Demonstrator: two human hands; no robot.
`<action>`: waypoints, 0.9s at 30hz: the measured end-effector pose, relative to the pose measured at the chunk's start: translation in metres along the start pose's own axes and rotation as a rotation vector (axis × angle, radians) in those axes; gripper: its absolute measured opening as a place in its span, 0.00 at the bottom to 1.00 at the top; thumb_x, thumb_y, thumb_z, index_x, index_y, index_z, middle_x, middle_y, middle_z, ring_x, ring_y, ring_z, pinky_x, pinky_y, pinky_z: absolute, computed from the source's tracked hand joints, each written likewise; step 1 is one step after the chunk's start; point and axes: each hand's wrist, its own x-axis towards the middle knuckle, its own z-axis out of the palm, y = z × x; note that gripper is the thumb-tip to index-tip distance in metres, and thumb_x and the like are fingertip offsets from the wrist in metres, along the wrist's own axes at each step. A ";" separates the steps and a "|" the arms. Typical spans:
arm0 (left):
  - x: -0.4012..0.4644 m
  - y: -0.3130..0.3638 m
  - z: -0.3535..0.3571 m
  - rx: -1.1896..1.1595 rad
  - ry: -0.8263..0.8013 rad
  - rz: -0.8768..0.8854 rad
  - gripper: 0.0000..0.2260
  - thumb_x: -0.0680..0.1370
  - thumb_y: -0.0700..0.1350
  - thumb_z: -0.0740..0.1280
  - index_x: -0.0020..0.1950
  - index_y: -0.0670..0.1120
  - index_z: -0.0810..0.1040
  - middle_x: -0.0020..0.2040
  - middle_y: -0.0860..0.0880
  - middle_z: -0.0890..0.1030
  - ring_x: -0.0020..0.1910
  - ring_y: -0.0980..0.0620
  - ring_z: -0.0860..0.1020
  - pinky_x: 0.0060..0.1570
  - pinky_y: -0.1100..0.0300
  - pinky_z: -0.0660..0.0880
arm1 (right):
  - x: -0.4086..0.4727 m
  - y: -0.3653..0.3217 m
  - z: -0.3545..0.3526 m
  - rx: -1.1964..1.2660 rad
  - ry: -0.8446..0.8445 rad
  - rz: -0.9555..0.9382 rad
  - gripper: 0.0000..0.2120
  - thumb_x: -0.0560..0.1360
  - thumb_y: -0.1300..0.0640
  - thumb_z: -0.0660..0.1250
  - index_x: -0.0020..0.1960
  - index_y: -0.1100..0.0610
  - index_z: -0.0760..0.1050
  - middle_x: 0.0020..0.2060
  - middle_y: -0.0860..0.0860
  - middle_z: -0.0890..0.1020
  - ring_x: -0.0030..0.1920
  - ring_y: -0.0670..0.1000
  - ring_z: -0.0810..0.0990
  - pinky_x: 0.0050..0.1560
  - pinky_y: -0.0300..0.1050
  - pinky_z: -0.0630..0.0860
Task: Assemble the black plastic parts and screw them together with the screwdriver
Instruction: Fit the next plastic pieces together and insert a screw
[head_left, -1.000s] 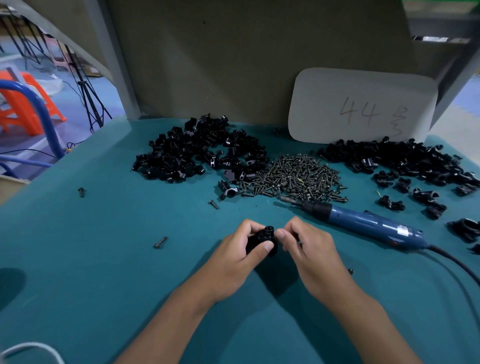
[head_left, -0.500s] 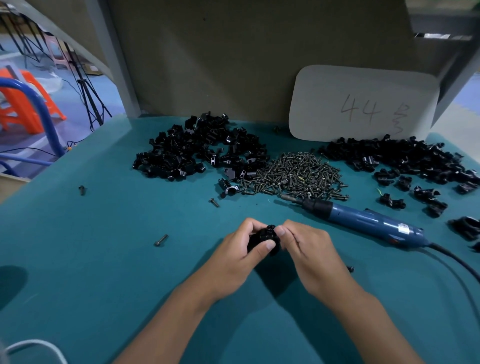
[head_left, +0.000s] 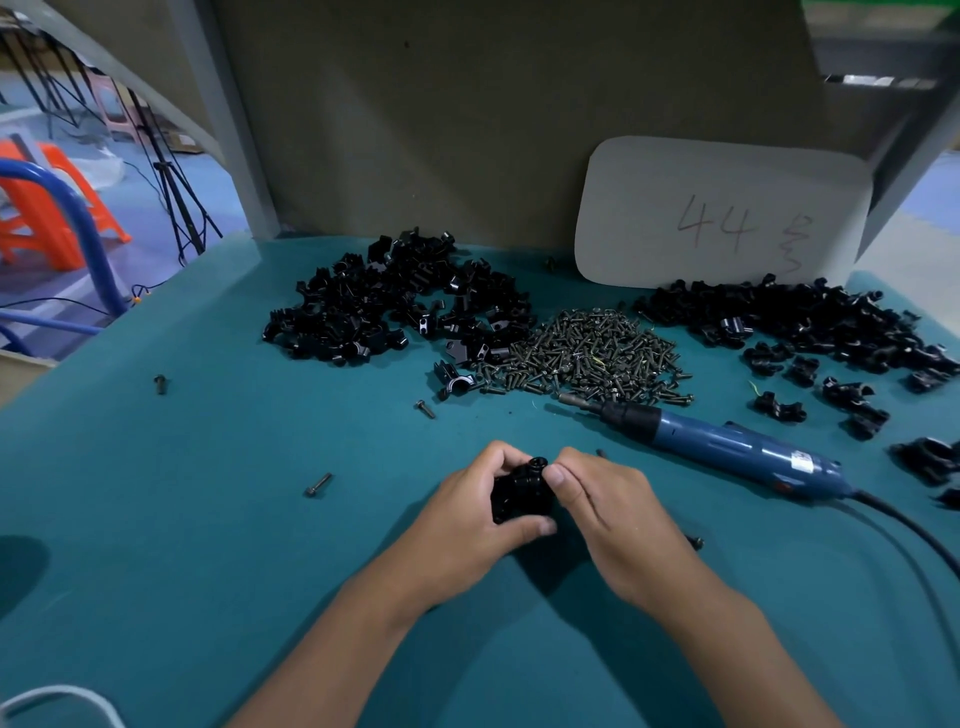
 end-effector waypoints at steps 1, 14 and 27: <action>0.001 0.000 -0.001 -0.009 0.002 0.008 0.15 0.73 0.51 0.76 0.55 0.54 0.74 0.49 0.52 0.82 0.50 0.50 0.80 0.54 0.46 0.77 | 0.000 0.000 0.000 -0.007 0.006 -0.005 0.22 0.81 0.31 0.45 0.39 0.44 0.62 0.37 0.42 0.72 0.39 0.46 0.72 0.38 0.50 0.71; 0.004 -0.006 -0.004 -0.004 0.015 0.040 0.13 0.75 0.48 0.76 0.51 0.54 0.74 0.43 0.57 0.79 0.42 0.59 0.77 0.44 0.61 0.74 | -0.006 -0.003 -0.002 -0.053 0.022 -0.009 0.14 0.80 0.32 0.50 0.47 0.39 0.65 0.44 0.35 0.73 0.46 0.41 0.73 0.39 0.39 0.65; 0.003 -0.007 -0.004 -0.063 -0.039 -0.014 0.14 0.77 0.48 0.72 0.60 0.52 0.73 0.54 0.51 0.80 0.57 0.51 0.79 0.62 0.46 0.75 | -0.005 -0.005 0.002 -0.139 0.059 -0.027 0.18 0.82 0.33 0.46 0.45 0.45 0.63 0.41 0.42 0.72 0.41 0.46 0.72 0.38 0.47 0.71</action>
